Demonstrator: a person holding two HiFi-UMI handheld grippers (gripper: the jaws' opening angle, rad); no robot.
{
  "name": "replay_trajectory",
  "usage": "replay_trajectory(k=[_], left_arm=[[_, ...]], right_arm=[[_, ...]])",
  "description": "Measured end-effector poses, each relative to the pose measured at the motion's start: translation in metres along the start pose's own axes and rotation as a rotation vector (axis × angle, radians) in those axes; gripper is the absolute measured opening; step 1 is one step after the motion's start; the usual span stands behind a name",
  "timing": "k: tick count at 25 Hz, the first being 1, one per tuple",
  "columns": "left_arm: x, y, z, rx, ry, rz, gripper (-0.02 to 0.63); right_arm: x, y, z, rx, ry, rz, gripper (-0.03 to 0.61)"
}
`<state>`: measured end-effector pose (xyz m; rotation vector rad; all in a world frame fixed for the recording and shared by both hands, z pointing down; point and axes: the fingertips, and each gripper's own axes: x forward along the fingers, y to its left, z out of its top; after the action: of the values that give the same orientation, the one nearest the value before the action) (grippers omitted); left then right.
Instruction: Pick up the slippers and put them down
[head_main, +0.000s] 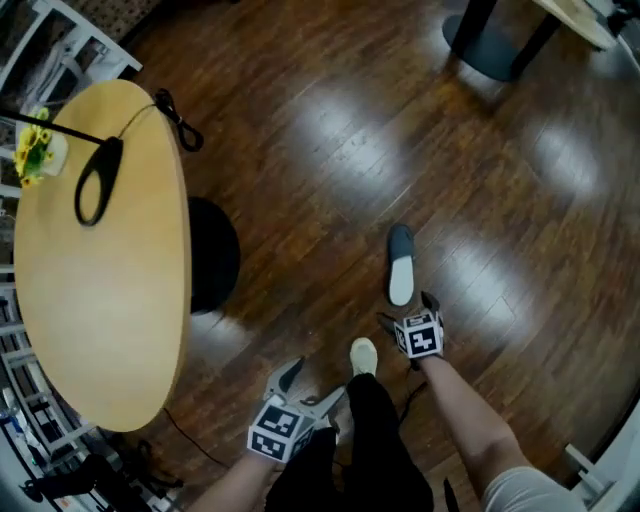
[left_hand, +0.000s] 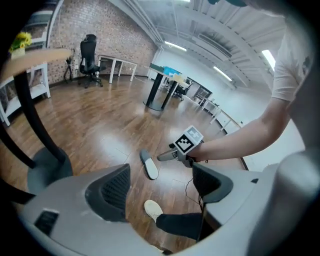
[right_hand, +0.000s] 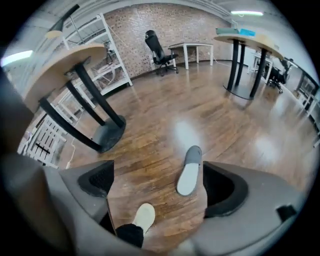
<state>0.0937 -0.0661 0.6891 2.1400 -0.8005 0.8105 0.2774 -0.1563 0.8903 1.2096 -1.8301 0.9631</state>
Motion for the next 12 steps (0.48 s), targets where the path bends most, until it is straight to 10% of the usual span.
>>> replay_trajectory(k=[5, 12], left_arm=[[-0.272, -0.028, 0.002, -0.072, -0.119, 0.193, 0.373], [-0.595, -0.021, -0.143, -0.287, -0.404, 0.415, 0.373]], right_arm=[[-0.261, 0.172, 0.068, -0.155, -0.07, 0.11, 0.574], [-0.444, 0.503, 0.072, -0.475, -0.181, 0.244, 0.574]])
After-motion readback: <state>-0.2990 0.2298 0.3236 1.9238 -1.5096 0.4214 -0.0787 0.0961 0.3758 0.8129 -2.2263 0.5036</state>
